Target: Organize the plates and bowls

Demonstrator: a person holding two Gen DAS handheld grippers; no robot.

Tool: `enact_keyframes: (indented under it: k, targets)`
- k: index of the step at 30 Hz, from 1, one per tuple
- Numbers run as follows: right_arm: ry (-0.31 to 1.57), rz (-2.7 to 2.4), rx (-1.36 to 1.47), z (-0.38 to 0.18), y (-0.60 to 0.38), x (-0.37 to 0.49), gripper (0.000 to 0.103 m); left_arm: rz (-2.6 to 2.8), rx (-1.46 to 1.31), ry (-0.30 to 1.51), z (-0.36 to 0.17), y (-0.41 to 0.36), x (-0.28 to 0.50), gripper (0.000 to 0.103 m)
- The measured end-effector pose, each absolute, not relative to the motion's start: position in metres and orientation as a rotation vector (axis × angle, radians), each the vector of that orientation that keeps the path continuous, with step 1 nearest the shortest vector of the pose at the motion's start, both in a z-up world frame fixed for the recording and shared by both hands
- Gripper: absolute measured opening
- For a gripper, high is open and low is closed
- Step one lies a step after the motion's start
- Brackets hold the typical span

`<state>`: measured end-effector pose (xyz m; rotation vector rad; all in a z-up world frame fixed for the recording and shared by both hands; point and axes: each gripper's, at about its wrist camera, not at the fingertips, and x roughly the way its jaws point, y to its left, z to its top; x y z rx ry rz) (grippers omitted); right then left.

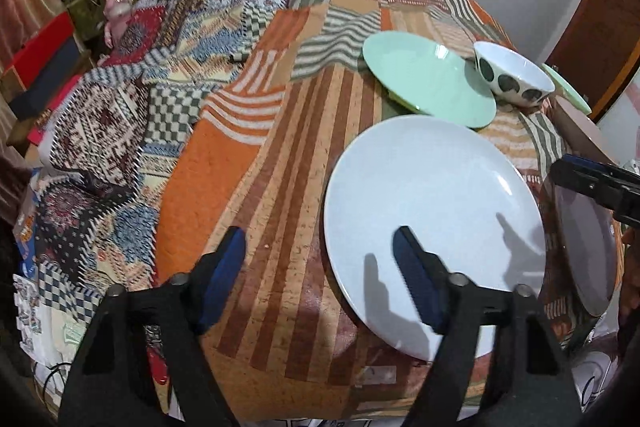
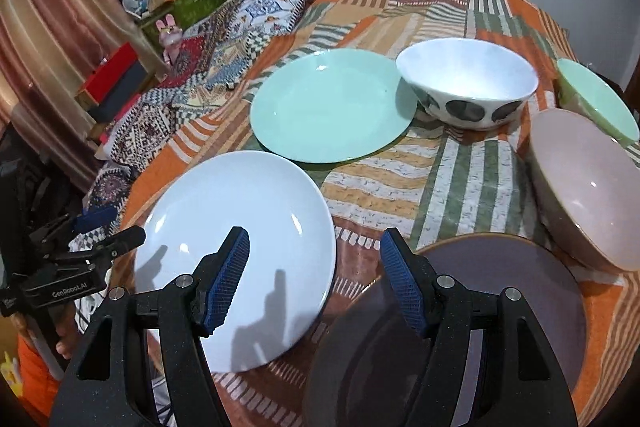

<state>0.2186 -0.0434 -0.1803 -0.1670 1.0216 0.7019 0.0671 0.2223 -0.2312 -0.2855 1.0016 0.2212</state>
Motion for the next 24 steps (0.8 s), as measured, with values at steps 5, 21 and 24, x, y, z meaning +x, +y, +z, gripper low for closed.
enact_keyframes:
  k: [5, 21, 24]
  targets:
    - [1.065, 0.692, -0.189, -0.193, -0.039, 0.223, 0.064, 0.187, -0.340, 1.043, -0.249, 0.227, 0.071, 0.055]
    - [1.140, 0.704, -0.264, -0.215, -0.023, 0.230, 0.032, 0.100, -0.396, 1.054, -0.261, 0.227, 0.070, 0.049]
    - [1.129, 0.704, -0.304, -0.217, -0.016, 0.227, 0.031, 0.096, -0.373, 1.058, -0.260, 0.223, 0.070, 0.049]
